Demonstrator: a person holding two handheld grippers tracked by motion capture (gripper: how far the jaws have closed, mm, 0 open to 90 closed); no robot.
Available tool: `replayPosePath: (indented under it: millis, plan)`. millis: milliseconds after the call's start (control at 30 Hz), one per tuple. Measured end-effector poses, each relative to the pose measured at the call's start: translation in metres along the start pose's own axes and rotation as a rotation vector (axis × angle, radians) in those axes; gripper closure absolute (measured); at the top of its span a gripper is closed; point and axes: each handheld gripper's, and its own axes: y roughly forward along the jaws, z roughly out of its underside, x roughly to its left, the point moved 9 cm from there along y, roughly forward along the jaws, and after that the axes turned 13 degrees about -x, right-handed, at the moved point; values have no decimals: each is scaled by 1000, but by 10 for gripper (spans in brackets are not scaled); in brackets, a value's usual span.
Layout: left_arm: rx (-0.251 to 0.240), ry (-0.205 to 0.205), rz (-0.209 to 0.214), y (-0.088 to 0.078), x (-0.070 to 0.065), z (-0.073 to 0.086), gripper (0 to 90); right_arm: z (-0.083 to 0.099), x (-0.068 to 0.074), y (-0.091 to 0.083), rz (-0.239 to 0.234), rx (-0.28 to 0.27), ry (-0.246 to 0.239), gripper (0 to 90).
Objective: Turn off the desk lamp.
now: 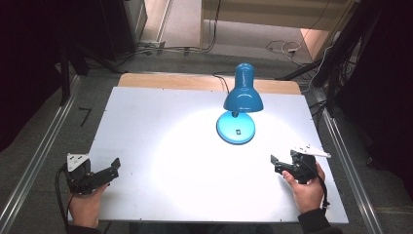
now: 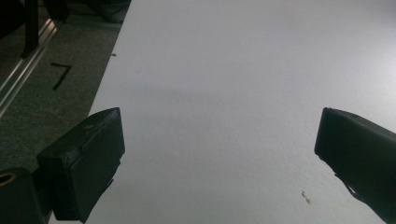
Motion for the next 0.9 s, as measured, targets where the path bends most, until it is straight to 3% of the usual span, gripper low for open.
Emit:
replayPosePath:
  millis: [900]
  plan:
    - [1,-1,3,-1,0,0,20,-12,28,23,-41,0,-21,159]
